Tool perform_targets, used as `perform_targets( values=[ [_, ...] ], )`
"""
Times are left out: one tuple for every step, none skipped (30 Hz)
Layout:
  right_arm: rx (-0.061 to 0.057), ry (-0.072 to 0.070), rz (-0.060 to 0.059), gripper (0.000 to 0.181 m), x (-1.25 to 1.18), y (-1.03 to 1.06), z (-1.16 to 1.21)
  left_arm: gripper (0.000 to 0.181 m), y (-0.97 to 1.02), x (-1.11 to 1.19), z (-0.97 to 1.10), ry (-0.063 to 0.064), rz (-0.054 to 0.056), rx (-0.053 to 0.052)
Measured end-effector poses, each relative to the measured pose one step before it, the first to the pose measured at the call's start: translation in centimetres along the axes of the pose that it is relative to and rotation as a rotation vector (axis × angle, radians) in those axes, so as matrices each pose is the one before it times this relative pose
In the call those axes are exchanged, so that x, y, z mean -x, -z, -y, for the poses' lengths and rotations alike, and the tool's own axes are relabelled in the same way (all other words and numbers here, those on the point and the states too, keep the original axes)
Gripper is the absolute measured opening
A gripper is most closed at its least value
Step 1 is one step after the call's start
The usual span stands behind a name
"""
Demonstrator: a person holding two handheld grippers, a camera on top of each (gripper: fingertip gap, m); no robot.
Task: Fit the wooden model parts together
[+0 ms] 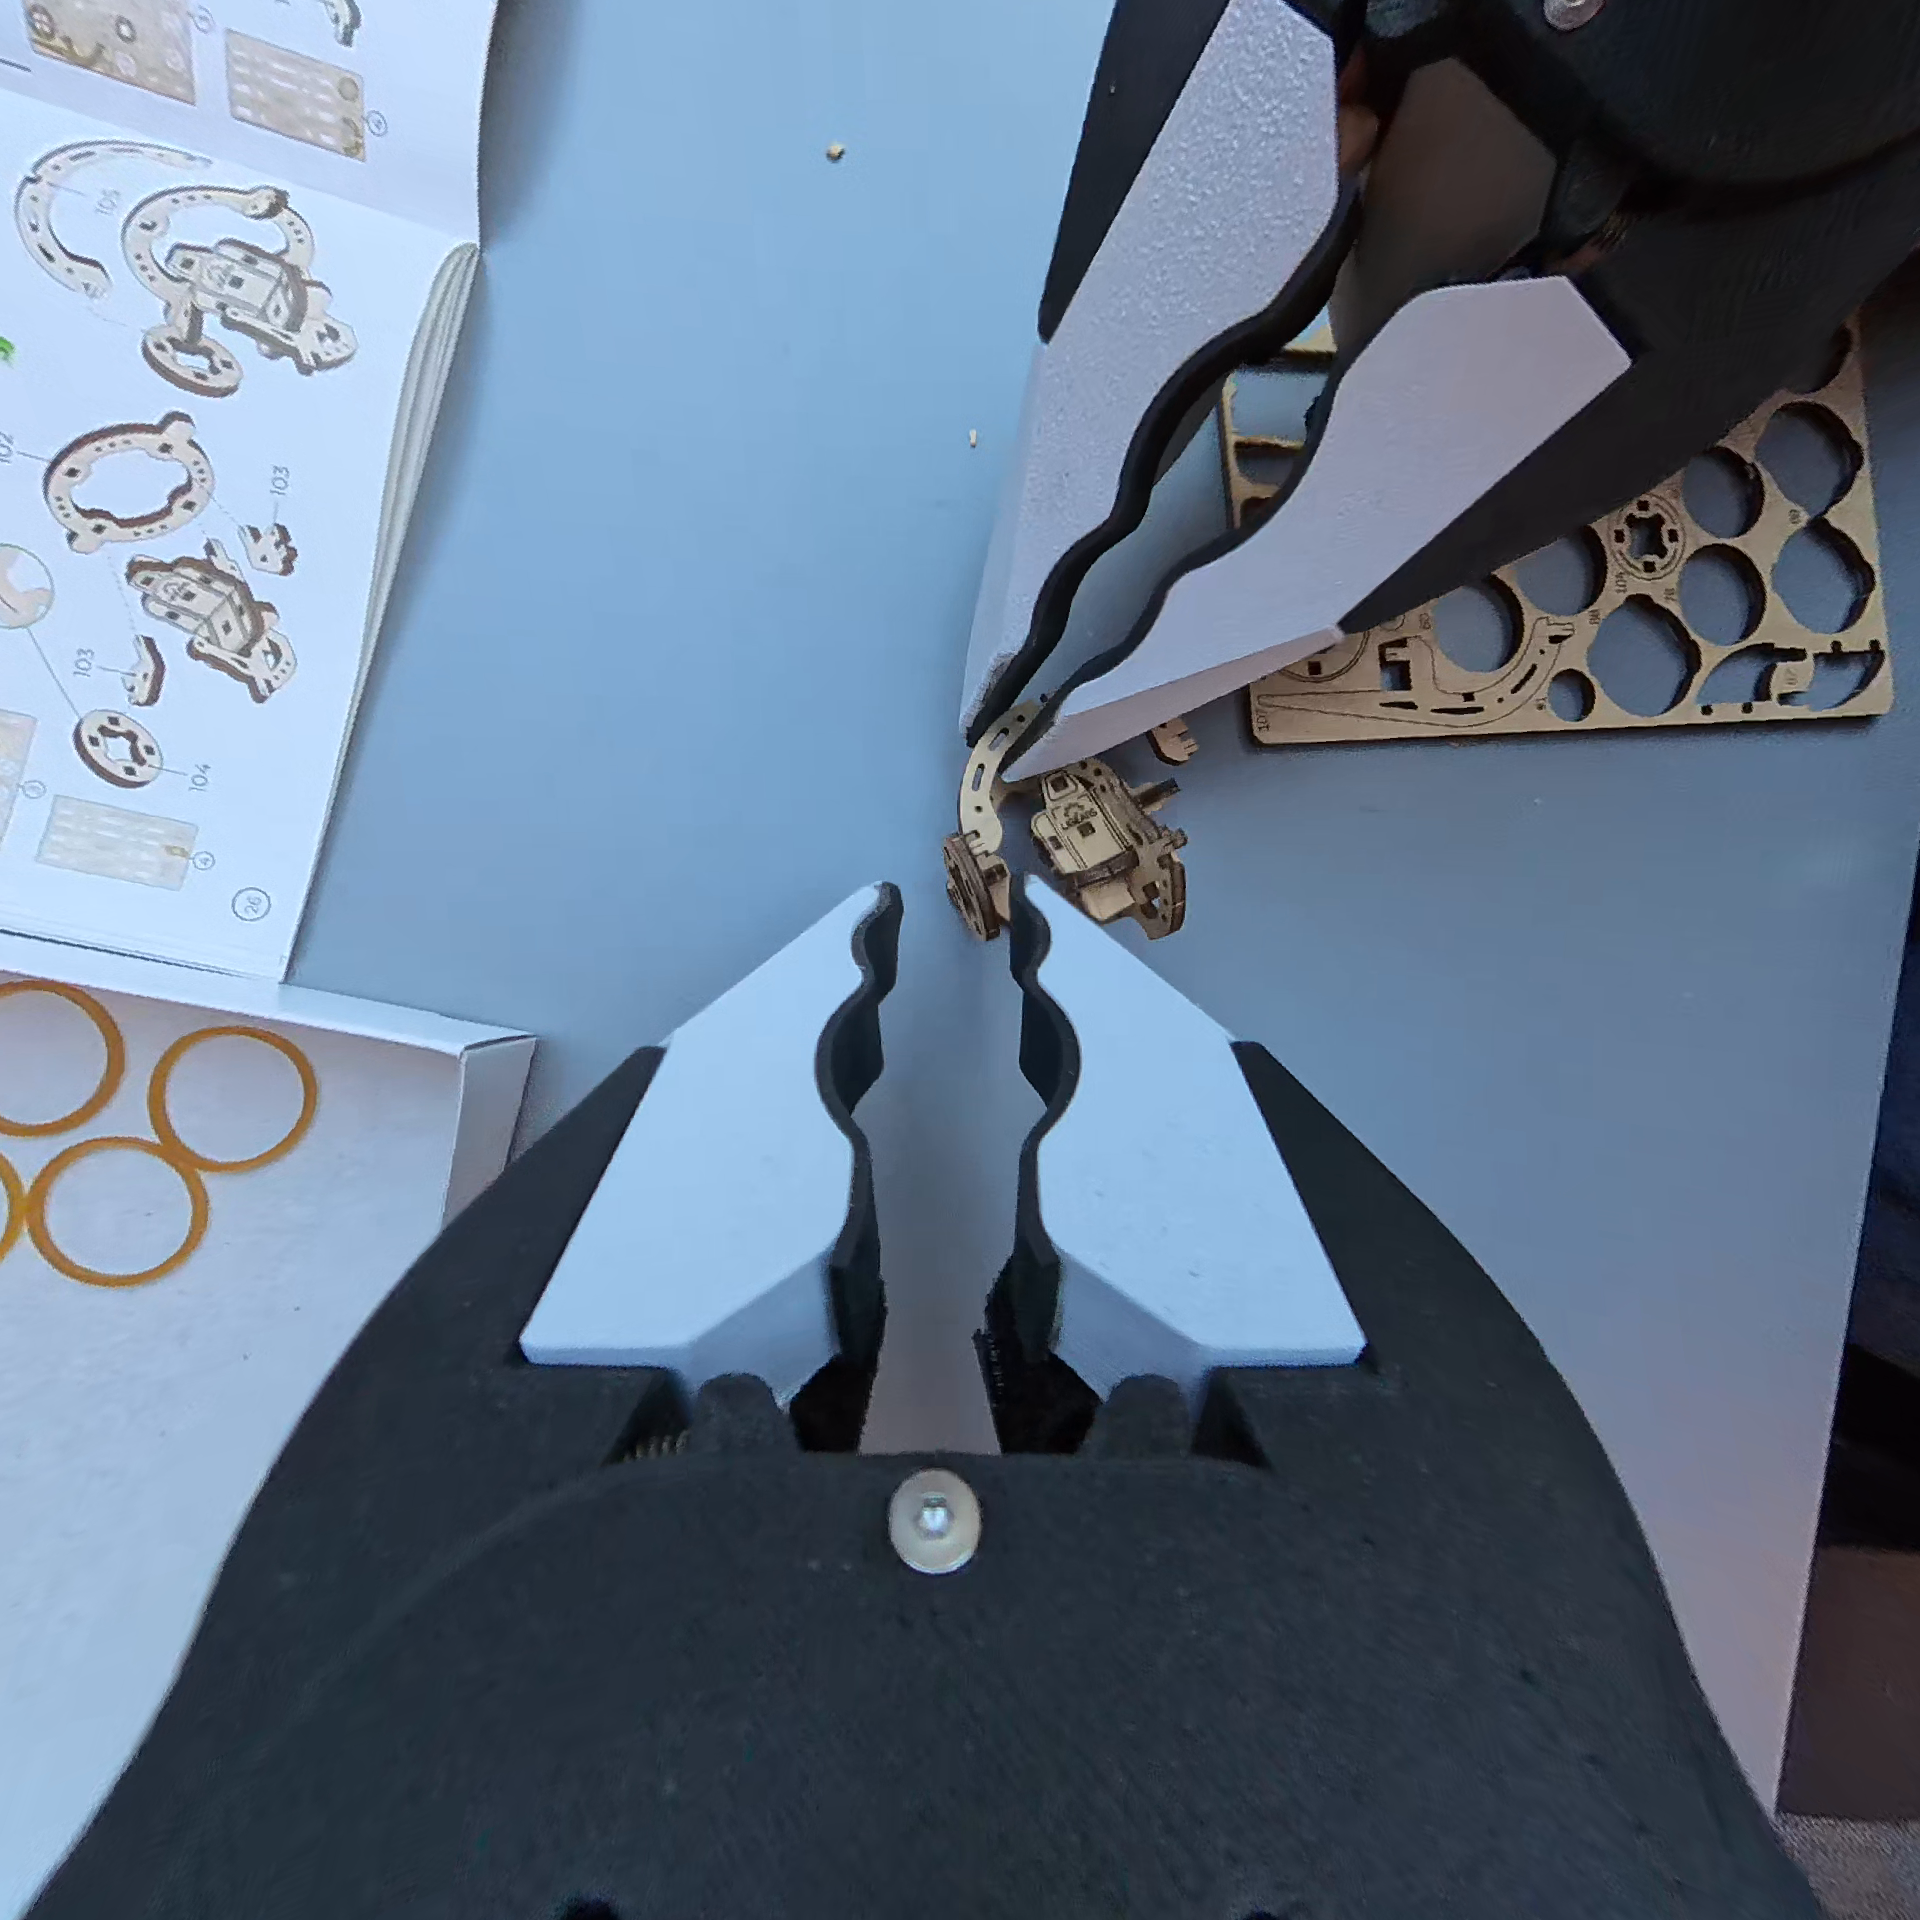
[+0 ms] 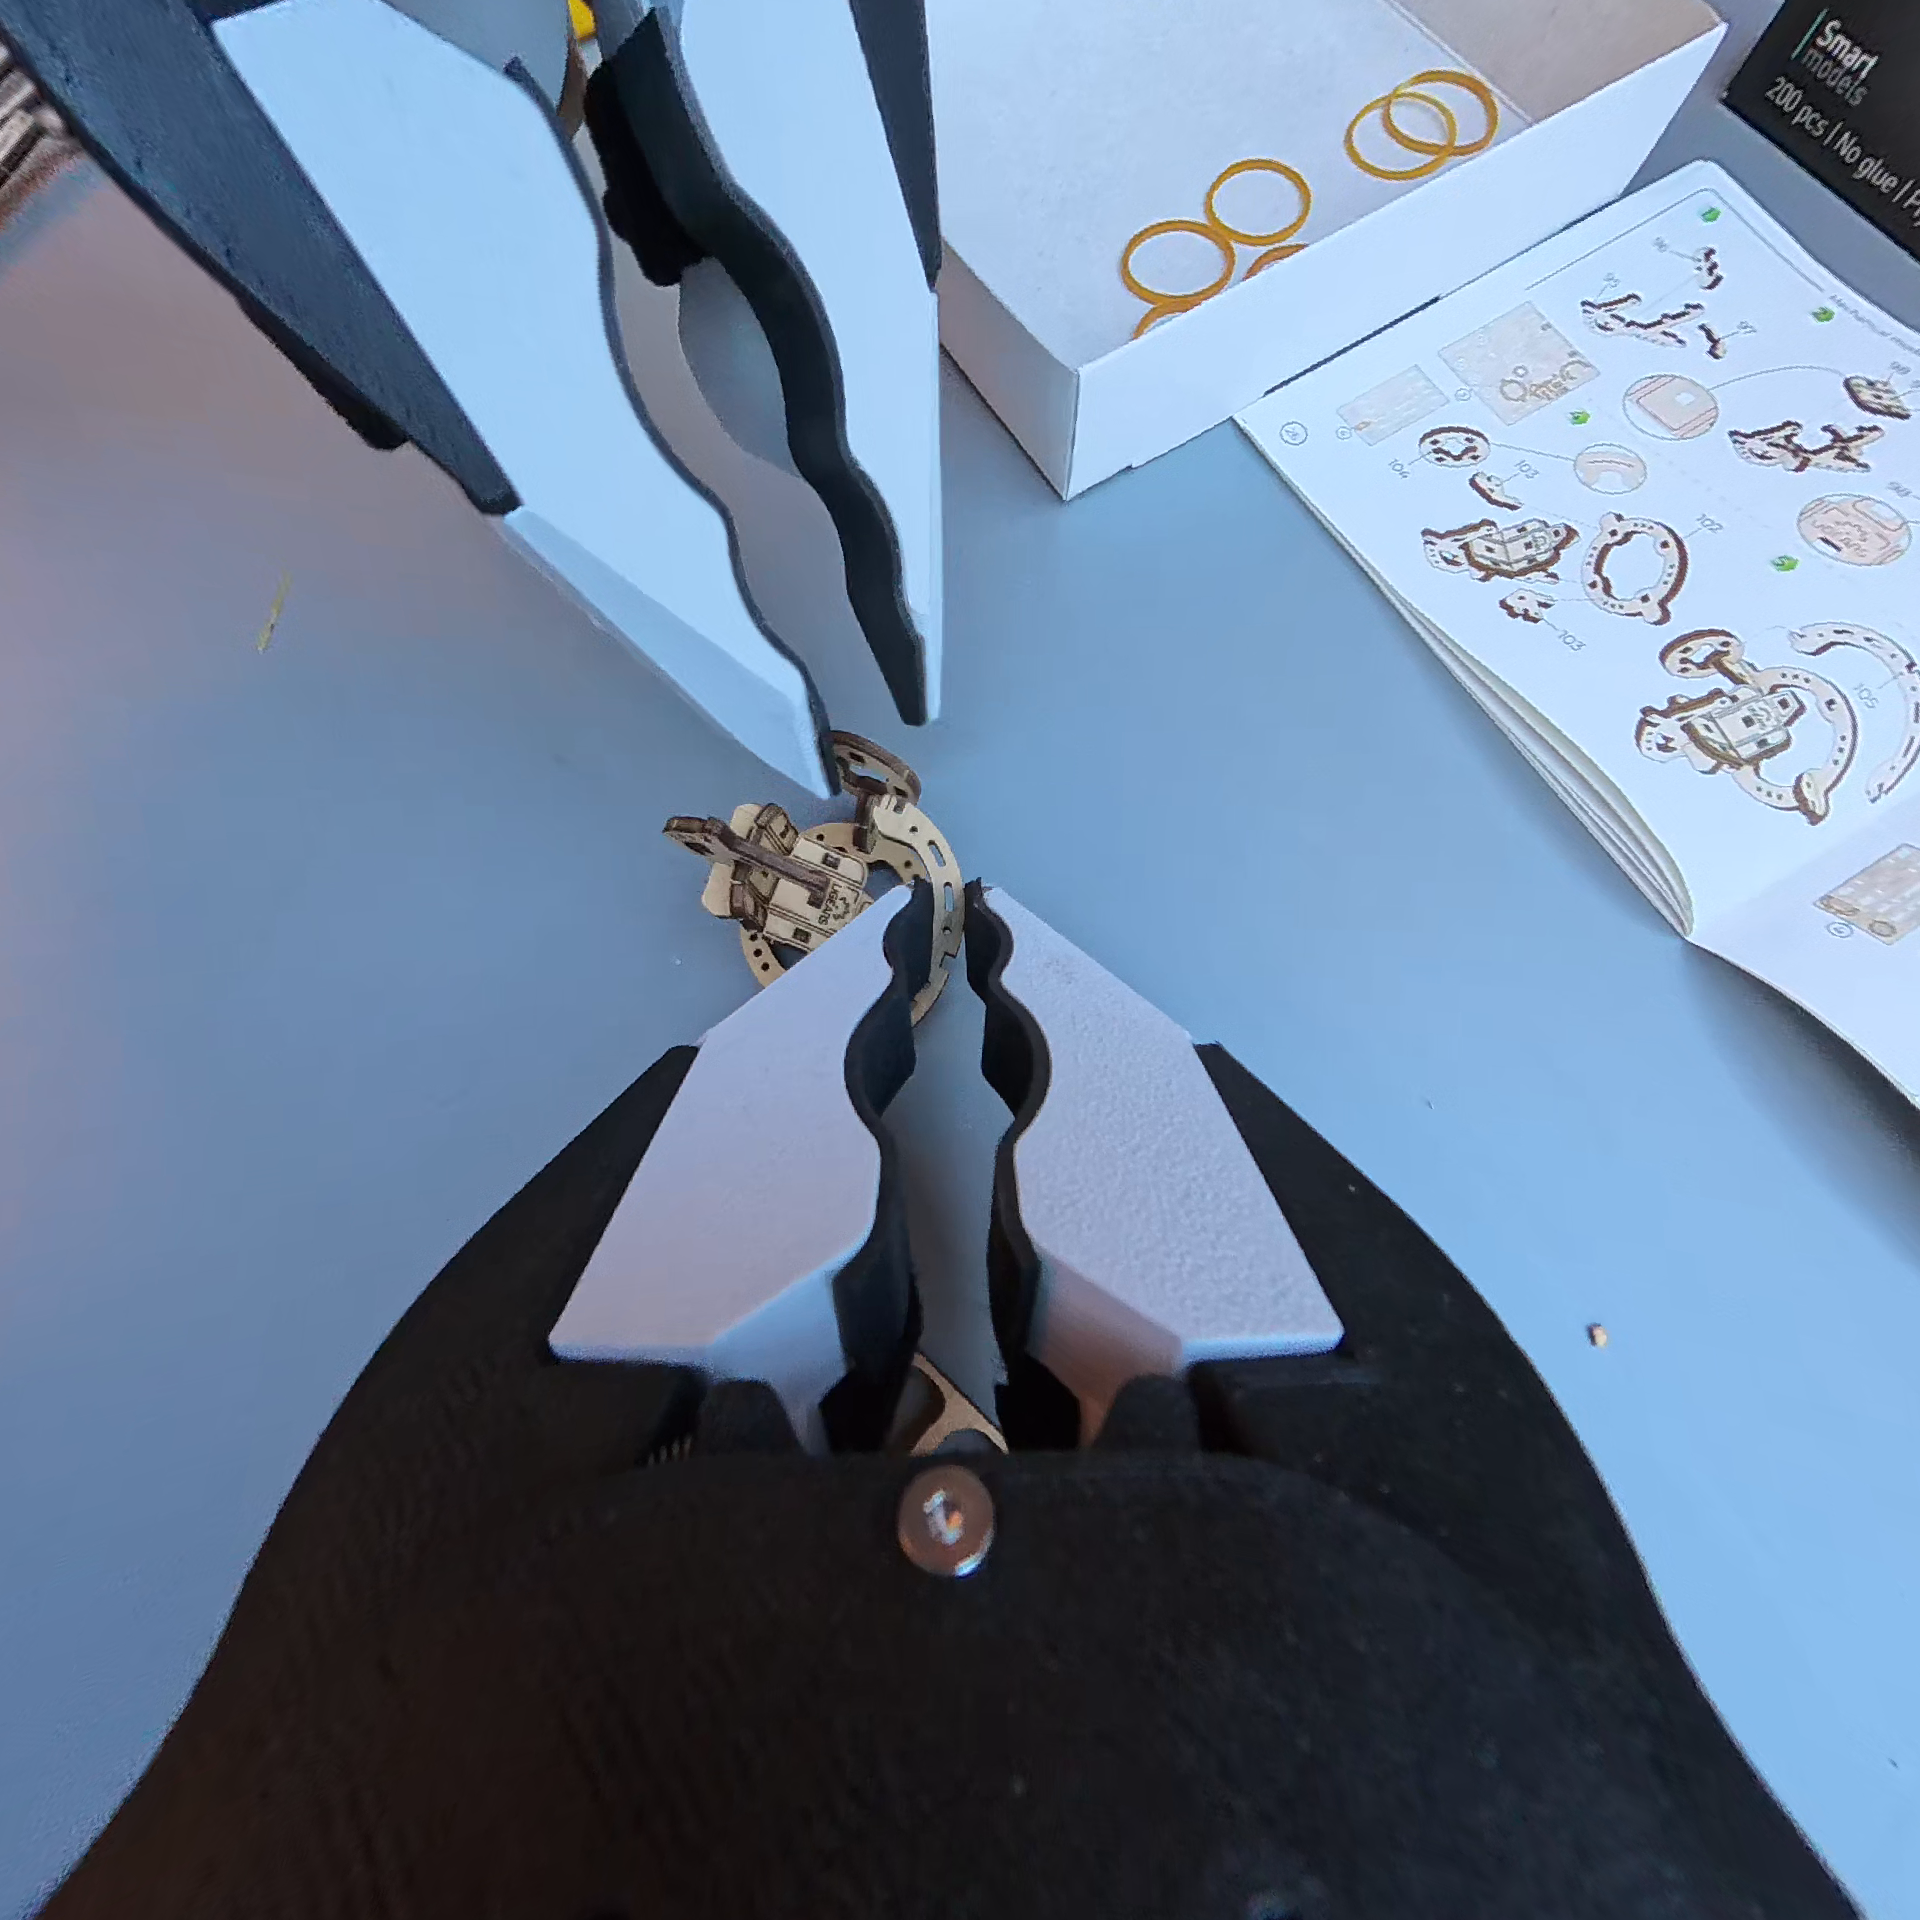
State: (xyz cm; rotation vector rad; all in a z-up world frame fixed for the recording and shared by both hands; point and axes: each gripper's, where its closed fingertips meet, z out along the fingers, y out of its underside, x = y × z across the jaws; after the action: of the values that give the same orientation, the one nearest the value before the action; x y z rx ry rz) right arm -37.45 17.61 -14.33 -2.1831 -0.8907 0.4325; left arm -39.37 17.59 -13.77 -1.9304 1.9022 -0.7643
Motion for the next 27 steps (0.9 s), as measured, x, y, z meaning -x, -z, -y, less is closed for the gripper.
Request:
perform_targets(
  values=[
    [0.0008, 0.0034, -0.0013, 0.005, 0.021, -0.025, -0.013, 0.016, 0.018, 0.001, -0.058, -0.0043, -0.0007, 0.0025],
    [-0.0001, 0.0013, -0.0003, 0.005, 0.022, -0.007, 0.006, 0.011, -0.003, -0.086, -0.021, -0.0094, -0.0045, 0.0006],
    [-0.0023, -0.0001, -0.0018, 0.005, -0.031, 0.003, 0.042, 0.005, -0.049, -0.154, -0.028, -0.0134, -0.0076, 0.0020],
    [-0.0034, 0.0007, -0.0045, 0.005, -0.080, 0.017, 0.051, 0.003, -0.102, -0.055, -0.034, -0.0135, 0.0002, 0.0045],
    [-0.0004, -0.0008, -0.0020, 0.005, -0.050, 0.015, 0.003, 0.004, -0.160, 0.024, -0.061, -0.0103, 0.0058, 0.0076],
    [-0.0007, -0.0015, 0.0026, 0.005, 0.018, 0.002, 0.018, 0.008, -0.195, -0.027, -0.094, -0.0049, 0.0015, 0.0099],
    [-0.0014, -0.0018, -0.0011, 0.005, -0.038, -0.011, 0.009, 0.008, -0.190, -0.163, -0.054, -0.0031, -0.0071, 0.0075],
    [0.0047, 0.0009, -0.0023, 0.005, -0.053, -0.021, -0.084, 0.009, -0.152, -0.051, -0.058, -0.0080, 0.0010, 0.0062],
    [0.0047, 0.0018, -0.0023, 0.005, -0.060, -0.015, -0.075, 0.009, -0.115, 0.086, -0.036, -0.0123, 0.0106, 0.0047],
    [-0.0012, -0.0013, 0.0013, 0.005, -0.023, 0.001, -0.005, 0.009, -0.082, 0.036, -0.025, -0.0121, 0.0083, 0.0034],
    [-0.0024, -0.0044, 0.0036, 0.005, 0.011, 0.005, 0.016, 0.010, -0.041, -0.038, -0.004, -0.0091, 0.0029, 0.0023],
    [0.0007, -0.0016, 0.0005, 0.005, -0.017, 0.001, -0.005, 0.011, -0.012, 0.056, 0.001, -0.0045, 0.0072, 0.0020],
    [-0.0005, 0.0014, -0.0010, 0.005, -0.032, 0.001, 0.003, 0.012, 0.016, 0.066, 0.031, 0.0006, 0.0050, 0.0002],
    [-0.0006, 0.0005, -0.0006, 0.005, -0.012, -0.004, 0.008, 0.012, 0.027, -0.045, 0.053, 0.0050, -0.0061, -0.0031],
    [-0.0005, -0.0003, 0.0007, 0.005, -0.002, -0.020, 0.009, 0.008, 0.036, -0.025, 0.087, 0.0043, -0.0063, -0.0054],
    [-0.0003, 0.0001, 0.0010, 0.005, -0.001, -0.012, 0.014, 0.007, 0.035, 0.093, 0.022, -0.0001, 0.0021, -0.0030],
    [-0.0034, 0.0008, 0.0011, 0.005, 0.018, 0.005, 0.048, 0.006, 0.009, 0.113, -0.026, -0.0020, 0.0035, 0.0008],
    [-0.0009, 0.0013, 0.0001, 0.005, 0.022, 0.000, 0.020, 0.006, 0.003, 0.049, 0.001, 0.0006, 0.0002, 0.0004],
    [-0.0002, 0.0029, -0.0032, 0.005, -0.037, 0.012, 0.017, 0.006, -0.007, -0.004, 0.017, 0.0006, -0.0030, -0.0002],
    [-0.0013, 0.0013, -0.0005, 0.005, 0.012, 0.021, 0.030, 0.006, -0.008, -0.001, 0.008, -0.0021, -0.0006, 0.0006],
    [-0.0030, -0.0012, -0.0001, 0.005, 0.015, 0.015, 0.050, 0.006, -0.012, -0.022, 0.005, -0.0034, -0.0007, 0.0021],
    [0.0028, -0.0002, -0.0003, 0.005, -0.010, -0.003, -0.032, 0.006, -0.010, -0.040, -0.008, -0.0065, -0.0001, 0.0033],
    [0.0018, -0.0016, -0.0012, 0.005, -0.034, -0.011, -0.030, 0.006, 0.000, -0.022, -0.028, -0.0090, 0.0014, 0.0043],
    [0.0013, -0.0024, 0.0018, 0.005, -0.001, -0.028, -0.037, 0.006, 0.002, -0.010, -0.003, -0.0063, 0.0016, 0.0028],
    [0.0018, -0.0027, 0.0017, 0.005, 0.000, -0.017, -0.037, 0.006, -0.007, -0.012, -0.002, -0.0033, 0.0007, 0.0022],
    [-0.0011, 0.0008, -0.0005, 0.005, -0.021, -0.009, 0.003, 0.006, 0.001, 0.001, -0.012, -0.0038, 0.0009, 0.0017],
    [-0.0019, -0.0004, 0.0009, 0.005, 0.022, -0.001, 0.029, 0.006, 0.003, -0.015, -0.039, -0.0057, -0.0006, 0.0033]
  ],
)
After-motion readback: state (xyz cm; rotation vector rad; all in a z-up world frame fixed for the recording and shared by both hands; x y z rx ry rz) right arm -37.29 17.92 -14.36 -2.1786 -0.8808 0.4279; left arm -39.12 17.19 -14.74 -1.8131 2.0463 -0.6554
